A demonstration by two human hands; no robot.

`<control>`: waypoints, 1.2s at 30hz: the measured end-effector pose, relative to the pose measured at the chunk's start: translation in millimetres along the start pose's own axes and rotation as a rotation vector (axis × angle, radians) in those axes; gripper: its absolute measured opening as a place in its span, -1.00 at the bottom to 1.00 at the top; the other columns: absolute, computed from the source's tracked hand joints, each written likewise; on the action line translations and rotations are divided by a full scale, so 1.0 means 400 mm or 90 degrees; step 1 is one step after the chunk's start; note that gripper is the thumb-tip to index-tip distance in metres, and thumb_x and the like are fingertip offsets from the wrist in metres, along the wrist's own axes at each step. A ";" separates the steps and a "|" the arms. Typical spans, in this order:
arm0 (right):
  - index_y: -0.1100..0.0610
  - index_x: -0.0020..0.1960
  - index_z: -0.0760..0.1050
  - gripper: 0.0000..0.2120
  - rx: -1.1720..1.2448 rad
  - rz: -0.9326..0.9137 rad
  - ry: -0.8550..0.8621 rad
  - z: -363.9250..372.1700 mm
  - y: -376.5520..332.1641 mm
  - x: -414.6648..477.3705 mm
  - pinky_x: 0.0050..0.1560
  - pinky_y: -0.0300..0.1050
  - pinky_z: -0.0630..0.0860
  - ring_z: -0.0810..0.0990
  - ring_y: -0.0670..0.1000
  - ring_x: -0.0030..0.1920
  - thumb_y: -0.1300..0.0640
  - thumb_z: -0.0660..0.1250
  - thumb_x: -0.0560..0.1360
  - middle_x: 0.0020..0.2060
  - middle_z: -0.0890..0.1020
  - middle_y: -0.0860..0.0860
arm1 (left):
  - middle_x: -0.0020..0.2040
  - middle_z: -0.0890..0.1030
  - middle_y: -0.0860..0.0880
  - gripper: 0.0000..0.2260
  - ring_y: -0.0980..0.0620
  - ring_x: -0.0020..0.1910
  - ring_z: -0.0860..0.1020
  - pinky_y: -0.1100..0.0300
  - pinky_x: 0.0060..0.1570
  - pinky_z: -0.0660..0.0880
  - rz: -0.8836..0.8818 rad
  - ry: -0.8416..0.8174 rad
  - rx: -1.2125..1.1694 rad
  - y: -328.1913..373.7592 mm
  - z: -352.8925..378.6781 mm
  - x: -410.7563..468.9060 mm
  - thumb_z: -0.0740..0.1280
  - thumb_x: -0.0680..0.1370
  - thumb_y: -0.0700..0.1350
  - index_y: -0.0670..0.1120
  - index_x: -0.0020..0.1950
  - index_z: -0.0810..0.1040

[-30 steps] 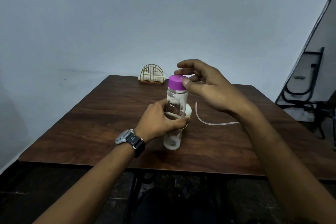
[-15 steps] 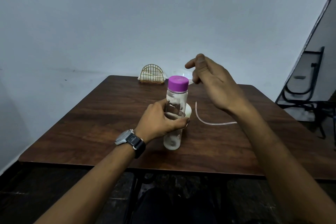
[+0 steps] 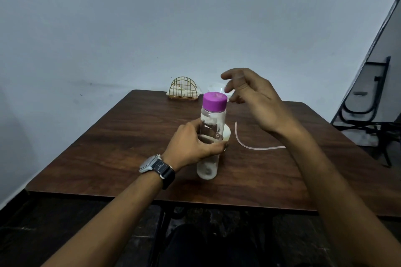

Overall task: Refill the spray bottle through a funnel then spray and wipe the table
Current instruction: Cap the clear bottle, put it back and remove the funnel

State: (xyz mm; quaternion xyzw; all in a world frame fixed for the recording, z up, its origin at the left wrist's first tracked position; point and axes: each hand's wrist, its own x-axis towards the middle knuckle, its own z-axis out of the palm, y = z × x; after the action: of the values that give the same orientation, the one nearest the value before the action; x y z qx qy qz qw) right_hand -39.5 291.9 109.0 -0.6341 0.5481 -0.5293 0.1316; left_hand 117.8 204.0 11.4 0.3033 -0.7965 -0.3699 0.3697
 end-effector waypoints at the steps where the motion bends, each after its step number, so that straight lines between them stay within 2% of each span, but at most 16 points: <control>1: -0.13 0.24 0.56 -0.77 -0.007 -0.002 -0.031 0.002 0.004 0.001 0.10 -0.08 0.59 0.65 -0.10 0.02 -0.12 0.26 0.64 0.07 0.68 -0.13 | -0.11 0.75 0.15 -0.67 0.22 -0.11 0.71 0.01 0.05 0.67 -0.003 -0.005 -0.002 -0.003 0.000 0.001 0.63 0.36 0.05 0.05 0.03 0.63; 3: -0.11 0.36 0.49 -0.65 0.001 -0.001 -0.100 0.009 0.007 0.001 0.16 -0.01 0.60 0.65 -0.13 0.20 0.04 0.35 0.59 0.23 0.67 -0.11 | -0.09 0.76 0.13 -0.66 0.17 -0.08 0.73 -0.04 0.07 0.66 -0.012 -0.024 -0.024 -0.010 0.001 0.006 0.64 0.35 0.04 0.04 0.05 0.62; 5: -0.05 0.40 0.46 -0.58 0.029 0.000 -0.146 0.016 0.010 0.000 0.29 -0.07 0.57 0.62 -0.11 0.32 0.21 0.37 0.59 0.27 0.66 -0.08 | -0.06 0.76 0.09 -0.63 0.10 -0.04 0.74 -0.08 0.10 0.65 -0.021 -0.051 -0.051 -0.016 0.000 0.010 0.64 0.34 0.03 0.02 0.07 0.62; 7: 0.00 0.36 0.48 -0.59 0.031 -0.001 -0.152 0.018 0.013 0.002 0.39 -0.09 0.55 0.63 -0.05 0.34 0.38 0.34 0.63 0.25 0.67 -0.03 | -0.03 0.76 0.06 -0.61 0.07 -0.01 0.74 -0.10 0.13 0.64 -0.021 -0.076 -0.068 -0.019 -0.002 0.013 0.63 0.34 0.02 0.01 0.09 0.62; 8: -0.01 0.32 0.50 -0.59 0.032 0.002 -0.146 0.017 0.011 0.002 0.37 -0.11 0.56 0.64 -0.02 0.33 0.41 0.34 0.62 0.24 0.68 -0.02 | -0.01 0.76 0.06 -0.60 0.06 0.00 0.73 -0.11 0.13 0.64 -0.017 -0.084 -0.074 -0.019 -0.004 0.013 0.63 0.34 0.02 0.01 0.10 0.61; 11: -0.05 0.25 0.54 -0.59 0.032 0.004 -0.134 0.015 0.005 0.003 0.22 -0.22 0.60 0.67 0.05 0.25 0.41 0.39 0.60 0.19 0.67 0.00 | 0.01 0.76 0.05 -0.57 0.05 0.02 0.73 -0.11 0.15 0.63 -0.011 -0.099 -0.080 -0.019 -0.007 0.012 0.63 0.33 0.05 0.00 0.12 0.61; 13: -0.08 0.28 0.53 -0.58 0.015 0.003 -0.141 0.015 0.002 0.005 0.24 -0.24 0.58 0.67 0.02 0.25 0.38 0.40 0.60 0.20 0.65 -0.01 | 0.02 0.75 0.03 -0.58 0.04 0.04 0.73 -0.12 0.17 0.62 -0.009 -0.121 -0.081 -0.017 -0.012 0.014 0.62 0.35 0.01 -0.03 0.14 0.61; 16: -0.20 0.32 0.50 -0.60 -0.024 0.004 -0.177 0.021 0.000 0.000 0.39 -0.10 0.55 0.63 -0.04 0.32 0.23 0.38 0.64 0.30 0.63 -0.08 | 0.04 0.75 -0.02 -0.63 -0.03 0.05 0.73 -0.17 0.18 0.61 0.008 -0.165 -0.073 -0.008 -0.023 0.017 0.59 0.39 -0.02 -0.02 0.14 0.61; 19: -0.14 0.30 0.54 -0.66 -0.030 0.028 -0.165 0.028 0.006 -0.005 0.42 0.02 0.54 0.64 -0.04 0.30 0.21 0.41 0.64 0.28 0.66 -0.06 | 0.03 0.75 -0.08 -0.69 -0.09 0.04 0.73 -0.18 0.17 0.61 0.017 -0.192 -0.076 -0.003 -0.024 0.015 0.56 0.43 -0.12 -0.05 0.14 0.61; 21: -0.20 0.25 0.57 -0.69 -0.053 0.028 -0.137 0.036 0.004 -0.006 0.40 0.03 0.56 0.65 -0.06 0.26 0.10 0.46 0.58 0.24 0.66 -0.10 | 0.01 0.75 -0.07 -0.70 -0.08 0.03 0.73 -0.17 0.15 0.62 0.011 -0.159 -0.083 -0.005 -0.014 0.009 0.57 0.42 -0.17 -0.08 0.11 0.63; 23: -0.22 0.29 0.58 -0.68 -0.107 0.024 -0.133 0.051 -0.001 -0.008 0.39 0.00 0.53 0.61 -0.06 0.26 0.03 0.43 0.57 0.24 0.62 -0.13 | -0.03 0.76 -0.01 -0.72 0.00 0.00 0.73 -0.10 0.11 0.64 0.011 -0.120 -0.078 -0.008 -0.006 0.002 0.59 0.40 -0.17 -0.09 0.08 0.65; 26: -0.06 0.44 0.57 -0.63 -0.159 0.016 -0.120 0.066 -0.006 -0.017 0.43 -0.05 0.47 0.57 -0.05 0.33 0.12 0.39 0.65 0.32 0.61 -0.10 | -0.13 0.75 0.06 -0.75 0.11 -0.11 0.73 0.19 -0.06 0.60 0.024 -0.097 -0.058 -0.005 -0.004 -0.004 0.60 0.41 -0.19 -0.12 0.04 0.66; 31: -0.05 0.36 0.64 -0.64 -0.096 0.054 -0.069 0.060 -0.007 -0.024 0.43 -0.04 0.53 0.63 -0.12 0.29 0.17 0.47 0.60 0.27 0.69 -0.09 | -0.08 0.76 0.05 -0.74 0.12 -0.08 0.73 0.12 0.01 0.66 0.038 -0.065 -0.051 0.007 -0.001 -0.015 0.59 0.40 -0.19 -0.10 0.05 0.66; 36: -0.06 0.31 0.67 -0.66 -0.074 0.071 -0.055 0.072 -0.003 -0.018 0.39 0.02 0.57 0.66 -0.09 0.24 0.18 0.48 0.58 0.21 0.71 -0.09 | -0.09 0.76 0.08 -0.74 0.14 -0.11 0.73 0.18 -0.03 0.65 0.036 -0.041 -0.052 0.010 0.001 -0.023 0.60 0.40 -0.17 -0.09 0.03 0.65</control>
State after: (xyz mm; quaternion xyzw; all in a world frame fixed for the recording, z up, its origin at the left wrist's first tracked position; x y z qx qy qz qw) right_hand -14.1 286.4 94.6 -0.6316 0.6059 -0.4607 0.1475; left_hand 121.5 213.1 11.0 0.2531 -0.8006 -0.4011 0.3662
